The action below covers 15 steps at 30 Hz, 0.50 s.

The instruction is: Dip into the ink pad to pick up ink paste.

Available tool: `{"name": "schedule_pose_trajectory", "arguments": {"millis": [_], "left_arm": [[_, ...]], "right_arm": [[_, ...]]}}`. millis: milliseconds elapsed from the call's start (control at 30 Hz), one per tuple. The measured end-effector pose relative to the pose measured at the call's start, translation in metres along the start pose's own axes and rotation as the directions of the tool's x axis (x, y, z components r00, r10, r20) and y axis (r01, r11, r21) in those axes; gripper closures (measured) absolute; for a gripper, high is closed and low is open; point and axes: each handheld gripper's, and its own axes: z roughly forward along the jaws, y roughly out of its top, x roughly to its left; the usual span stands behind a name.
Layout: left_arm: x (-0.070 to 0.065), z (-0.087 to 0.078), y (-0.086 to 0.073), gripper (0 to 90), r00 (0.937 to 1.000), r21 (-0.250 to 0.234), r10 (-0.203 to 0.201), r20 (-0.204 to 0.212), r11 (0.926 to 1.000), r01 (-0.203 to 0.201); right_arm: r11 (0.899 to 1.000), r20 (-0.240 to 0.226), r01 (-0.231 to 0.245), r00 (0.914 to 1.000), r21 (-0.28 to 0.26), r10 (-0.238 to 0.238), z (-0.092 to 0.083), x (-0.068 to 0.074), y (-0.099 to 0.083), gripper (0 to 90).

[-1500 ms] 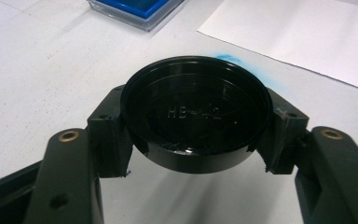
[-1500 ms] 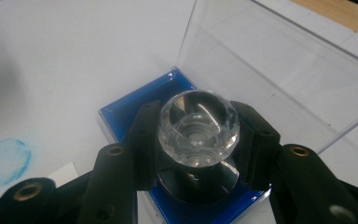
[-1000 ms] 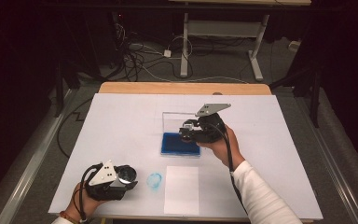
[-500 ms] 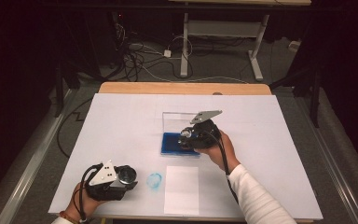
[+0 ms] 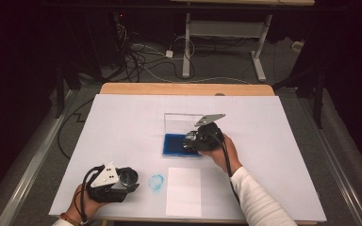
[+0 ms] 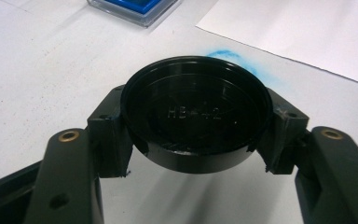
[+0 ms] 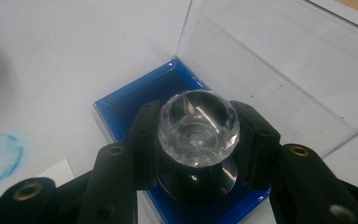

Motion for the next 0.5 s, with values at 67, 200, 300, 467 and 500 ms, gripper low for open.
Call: {"name": "schedule_pose_trajectory", "arguments": {"millis": [67, 200, 300, 467, 500], "left_arm": [[-0.0003, 0.0001, 0.0000, 36.0, 1.0000, 0.000, 0.000, 0.004, 1.0000, 0.000], [-0.0010, -0.0001, 0.0001, 36.0, 1.0000, -0.001, 0.002, 0.006, 1.0000, -0.002], [-0.0011, -0.0003, 0.0000, 36.0, 1.0000, -0.002, 0.001, 0.007, 1.0000, -0.001], [-0.0032, -0.0017, 0.0017, 36.0, 1.0000, -0.020, 0.008, -0.002, 0.9998, -0.008], [-0.0033, -0.0013, 0.0017, 36.1, 0.9999, -0.017, 0.010, 0.000, 0.9998, -0.010]], "right_arm": [[1.000, 0.000, 0.016, 0.9999, -0.002, -0.016, 0.0001, -0.0005, -0.0006, 56.8], [1.000, 0.004, 0.015, 0.9999, -0.013, -0.015, -0.0001, 0.0005, -0.0034, 56.9], [1.000, 0.001, 0.018, 0.9998, -0.019, -0.018, -0.0004, 0.0001, -0.0046, 56.9], [1.000, 0.022, 0.013, 0.9997, -0.026, -0.012, -0.0002, 0.0038, -0.0056, 56.9], [1.000, 0.021, 0.015, 0.9997, -0.025, -0.014, -0.0003, 0.0030, -0.0055, 57.0]]}}
